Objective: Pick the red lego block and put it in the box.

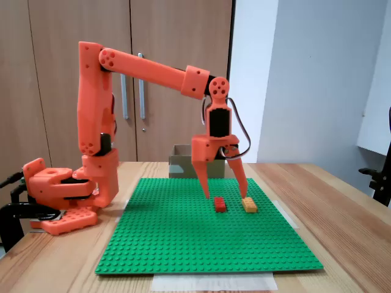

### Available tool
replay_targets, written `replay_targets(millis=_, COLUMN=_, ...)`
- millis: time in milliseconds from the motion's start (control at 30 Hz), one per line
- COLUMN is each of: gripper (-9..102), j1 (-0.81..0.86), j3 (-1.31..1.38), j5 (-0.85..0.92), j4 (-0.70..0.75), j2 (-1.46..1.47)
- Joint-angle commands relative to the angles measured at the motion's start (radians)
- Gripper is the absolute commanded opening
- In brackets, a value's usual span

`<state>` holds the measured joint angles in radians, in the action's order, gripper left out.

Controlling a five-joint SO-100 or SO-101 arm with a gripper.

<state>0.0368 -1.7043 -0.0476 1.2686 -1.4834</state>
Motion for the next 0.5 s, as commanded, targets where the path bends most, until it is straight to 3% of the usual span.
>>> replay_targets(millis=0, gripper=33, j1=0.002, j3=0.031, j5=0.008, j4=-0.006, j2=-0.006)
replay_targets(millis=467, gripper=31, j1=-0.046, j3=0.003, j5=0.0, j4=-0.012, j2=-0.018)
